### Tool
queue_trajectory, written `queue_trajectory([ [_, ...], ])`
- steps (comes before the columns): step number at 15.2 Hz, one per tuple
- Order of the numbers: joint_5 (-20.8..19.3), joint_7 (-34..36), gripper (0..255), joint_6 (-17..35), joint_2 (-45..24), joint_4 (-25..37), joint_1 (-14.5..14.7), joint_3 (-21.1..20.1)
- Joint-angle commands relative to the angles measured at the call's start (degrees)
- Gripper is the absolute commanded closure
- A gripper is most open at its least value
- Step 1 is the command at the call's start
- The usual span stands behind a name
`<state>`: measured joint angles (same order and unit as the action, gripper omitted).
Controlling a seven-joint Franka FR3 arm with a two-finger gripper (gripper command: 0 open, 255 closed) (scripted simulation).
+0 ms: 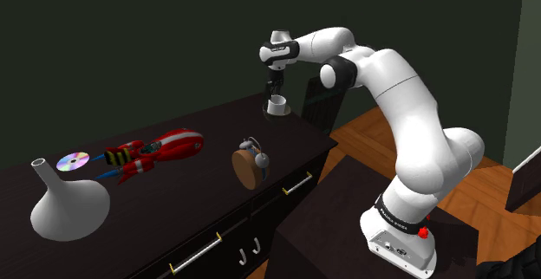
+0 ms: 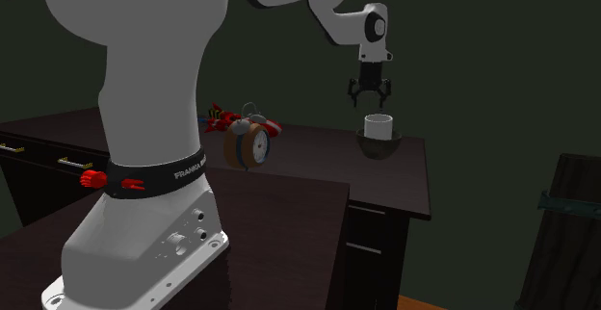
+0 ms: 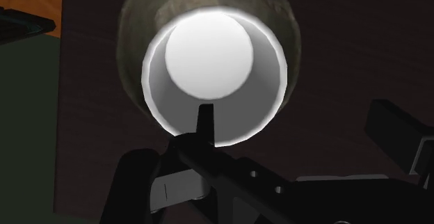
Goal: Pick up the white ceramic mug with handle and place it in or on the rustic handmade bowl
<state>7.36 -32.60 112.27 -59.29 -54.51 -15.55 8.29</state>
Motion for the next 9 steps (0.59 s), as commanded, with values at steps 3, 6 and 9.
queue_trajectory([
  [3,-0.19,0.00,0,-3.74,1.87,1.88,-0.19,0.17],
  [6,-0.19,0.00,0,-3.77,1.84,1.95,-0.19,0.16],
  [9,-0.19,0.00,0,-3.77,1.83,1.95,-0.19,0.16],
])
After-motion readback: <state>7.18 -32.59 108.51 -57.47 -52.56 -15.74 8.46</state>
